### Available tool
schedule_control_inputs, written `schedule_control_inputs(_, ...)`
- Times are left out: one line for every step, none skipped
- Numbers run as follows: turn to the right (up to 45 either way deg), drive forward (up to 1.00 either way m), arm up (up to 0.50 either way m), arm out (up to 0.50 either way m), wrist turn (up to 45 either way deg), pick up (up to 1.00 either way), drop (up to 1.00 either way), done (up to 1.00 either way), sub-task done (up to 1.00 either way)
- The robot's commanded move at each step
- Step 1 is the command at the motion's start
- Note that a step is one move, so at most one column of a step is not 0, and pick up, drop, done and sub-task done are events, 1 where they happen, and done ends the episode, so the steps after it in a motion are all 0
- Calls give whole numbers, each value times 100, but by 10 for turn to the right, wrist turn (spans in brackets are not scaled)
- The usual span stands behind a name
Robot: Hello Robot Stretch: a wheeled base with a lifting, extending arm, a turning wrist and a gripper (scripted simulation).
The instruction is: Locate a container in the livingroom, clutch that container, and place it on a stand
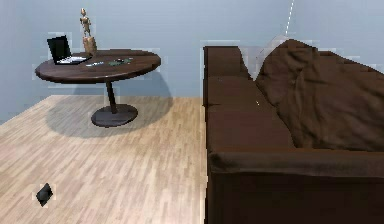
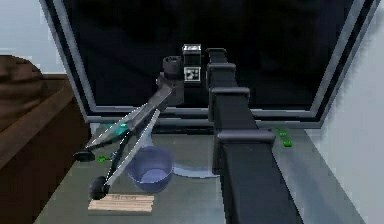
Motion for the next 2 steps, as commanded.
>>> schedule_control_inputs(0, 0, 0, -28, 0, 0, 0, 0, 0)
schedule_control_inputs(0, 0, 0, 20, 0, 0, 0, 0, 0)
